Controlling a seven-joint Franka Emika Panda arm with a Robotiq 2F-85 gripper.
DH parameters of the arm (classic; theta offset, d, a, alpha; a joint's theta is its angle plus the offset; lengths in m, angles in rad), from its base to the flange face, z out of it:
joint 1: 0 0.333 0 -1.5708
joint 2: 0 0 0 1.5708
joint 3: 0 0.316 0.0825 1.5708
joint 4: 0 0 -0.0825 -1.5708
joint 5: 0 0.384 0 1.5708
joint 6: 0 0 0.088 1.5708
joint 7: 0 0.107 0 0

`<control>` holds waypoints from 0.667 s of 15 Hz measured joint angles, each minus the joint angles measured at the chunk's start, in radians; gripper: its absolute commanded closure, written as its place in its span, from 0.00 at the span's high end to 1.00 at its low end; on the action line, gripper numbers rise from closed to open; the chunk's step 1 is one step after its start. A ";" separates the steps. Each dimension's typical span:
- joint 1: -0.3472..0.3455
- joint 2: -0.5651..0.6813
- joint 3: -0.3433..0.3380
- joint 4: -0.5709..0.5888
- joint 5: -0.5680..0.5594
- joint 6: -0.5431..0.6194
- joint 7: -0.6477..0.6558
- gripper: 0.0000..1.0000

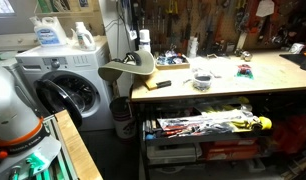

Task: Hang the hat on the stand.

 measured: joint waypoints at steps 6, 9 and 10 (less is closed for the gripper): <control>0.001 0.060 0.038 0.046 0.000 0.075 0.086 0.01; 0.001 0.074 0.064 0.051 0.000 0.104 0.108 0.01; 0.002 0.077 0.072 0.052 0.000 0.116 0.113 0.01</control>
